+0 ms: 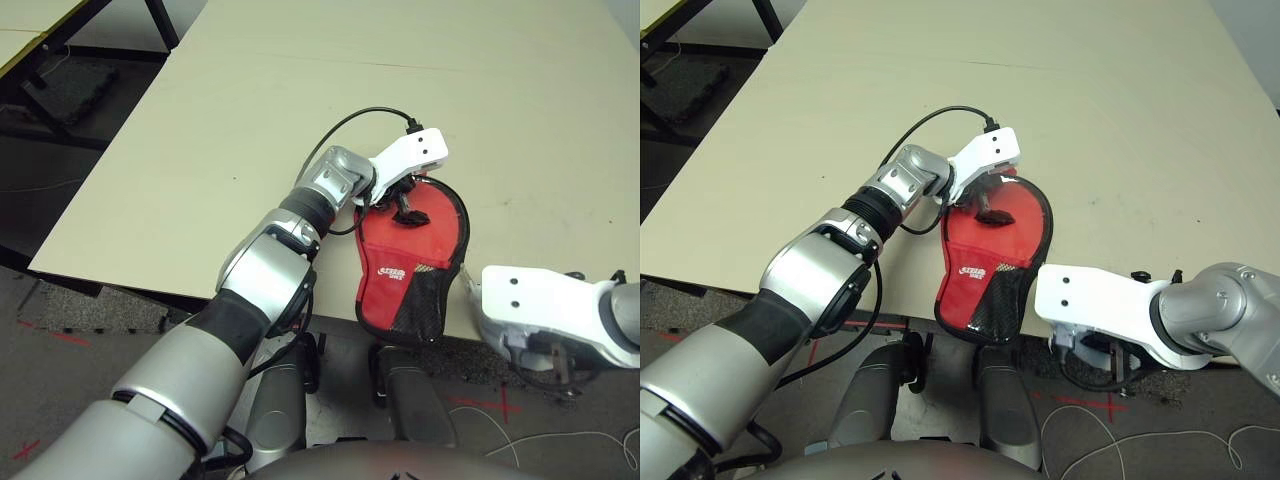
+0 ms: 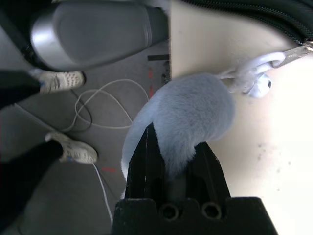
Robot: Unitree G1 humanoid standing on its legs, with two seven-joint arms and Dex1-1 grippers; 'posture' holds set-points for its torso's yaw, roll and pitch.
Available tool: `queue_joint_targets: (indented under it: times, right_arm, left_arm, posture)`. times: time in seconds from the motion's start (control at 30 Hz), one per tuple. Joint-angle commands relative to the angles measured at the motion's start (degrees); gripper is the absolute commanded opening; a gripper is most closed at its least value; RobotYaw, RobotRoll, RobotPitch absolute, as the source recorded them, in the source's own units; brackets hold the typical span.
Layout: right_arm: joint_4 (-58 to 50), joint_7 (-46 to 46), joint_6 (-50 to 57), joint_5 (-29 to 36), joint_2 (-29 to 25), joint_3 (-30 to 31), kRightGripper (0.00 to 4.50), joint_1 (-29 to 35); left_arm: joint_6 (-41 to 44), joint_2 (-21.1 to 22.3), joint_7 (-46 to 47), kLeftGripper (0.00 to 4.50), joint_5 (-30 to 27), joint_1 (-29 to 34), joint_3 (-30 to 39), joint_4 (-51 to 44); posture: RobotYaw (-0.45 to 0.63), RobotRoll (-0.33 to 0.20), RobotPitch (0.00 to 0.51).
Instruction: Store the ping-pong paddle in its case and zip it.
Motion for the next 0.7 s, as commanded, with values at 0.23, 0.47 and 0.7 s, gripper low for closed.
queue_joint_targets:
  times: [0.23, 0.47, 0.7]
  right_arm:
    - [-3.7, 3.6, -14.7, -1.6, -5.9, 3.8, 0.20, 16.0]
    - [-1.0, -1.2, -7.8, -8.1, -0.2, 1.9, 0.20, 17.4]
    - [1.9, 2.9, -6.5, -10.5, 3.5, 1.5, 0.20, 13.7]
  left_arm:
    - [2.2, 0.3, 2.2, 4.50, 2.6, 2.5, -1.5, 3.9]
    - [1.4, 0.1, 0.8, 4.50, 2.4, 2.4, -1.6, 3.4]
    - [0.1, 1.8, -6.6, 4.50, 1.1, -1.3, -1.1, 1.4]
  posture:
    - [-0.19, 0.000, 0.283]
    - [-0.19, 0.000, 0.282]
    - [-0.18, 0.000, 0.273]
